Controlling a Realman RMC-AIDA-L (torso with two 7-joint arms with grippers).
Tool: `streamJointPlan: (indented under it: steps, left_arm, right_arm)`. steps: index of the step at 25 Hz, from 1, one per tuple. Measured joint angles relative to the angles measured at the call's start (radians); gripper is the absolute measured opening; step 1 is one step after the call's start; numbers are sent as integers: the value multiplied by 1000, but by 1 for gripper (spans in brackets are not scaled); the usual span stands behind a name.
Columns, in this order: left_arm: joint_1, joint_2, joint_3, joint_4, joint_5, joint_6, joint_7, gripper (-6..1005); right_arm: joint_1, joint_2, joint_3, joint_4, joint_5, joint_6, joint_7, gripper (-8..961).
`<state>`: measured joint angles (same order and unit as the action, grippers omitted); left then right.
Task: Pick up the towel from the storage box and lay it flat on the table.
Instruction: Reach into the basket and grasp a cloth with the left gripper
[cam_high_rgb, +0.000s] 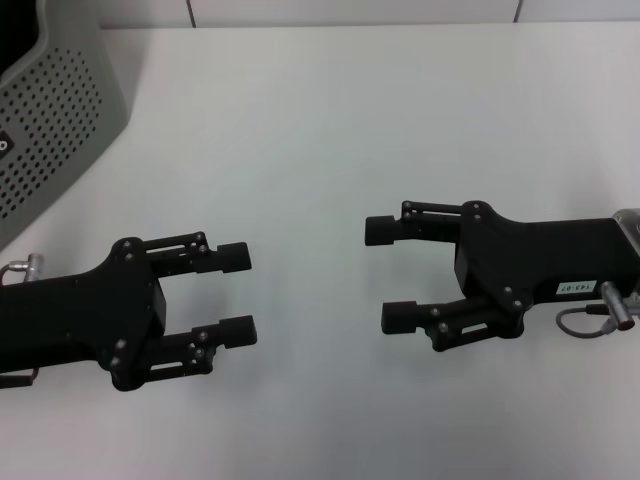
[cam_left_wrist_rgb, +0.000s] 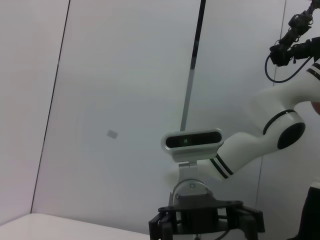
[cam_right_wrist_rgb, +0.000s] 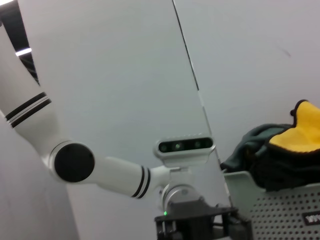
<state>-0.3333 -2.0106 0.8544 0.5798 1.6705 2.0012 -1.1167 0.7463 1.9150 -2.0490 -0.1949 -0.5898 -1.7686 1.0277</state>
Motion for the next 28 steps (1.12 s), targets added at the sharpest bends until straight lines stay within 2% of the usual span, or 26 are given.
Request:
streamJointPlan:
  steps: [11,15,17,19,20,22,25,28]
  left_arm:
    - [13,-9,-1,-1,6,-27,10,639]
    - [18,-25,-2,5,-36,-14,25,638]
    - [20,-41,3,29,-74,-4,13,638]
    - [21,-59,7,74,-93,-2,-17,637]
    - [26,-75,9,133,-99,-3,-60,637]
    - [36,-91,9,239,-126,-10,-148,637]
    - [38,-88,6,386,-214,-45,-284,636]
    - [32,-79,-5,578,-232,-121,-431,636]
  right_arm:
    - [-6,2,30,-1,-4,8,-2,873]
    - [-16,0,43,0,-4,10,-18,873]
    - [-23,-3,61,3,-4,14,-23,873]
    - [-28,-4,77,7,-4,21,-25,873]
    - [-28,-5,80,8,-4,30,-26,873]
    - [-29,-5,81,8,-2,51,-28,873]
    - [-39,-2,81,6,-2,80,-38,872]
    - [-60,0,83,7,0,94,-51,872]
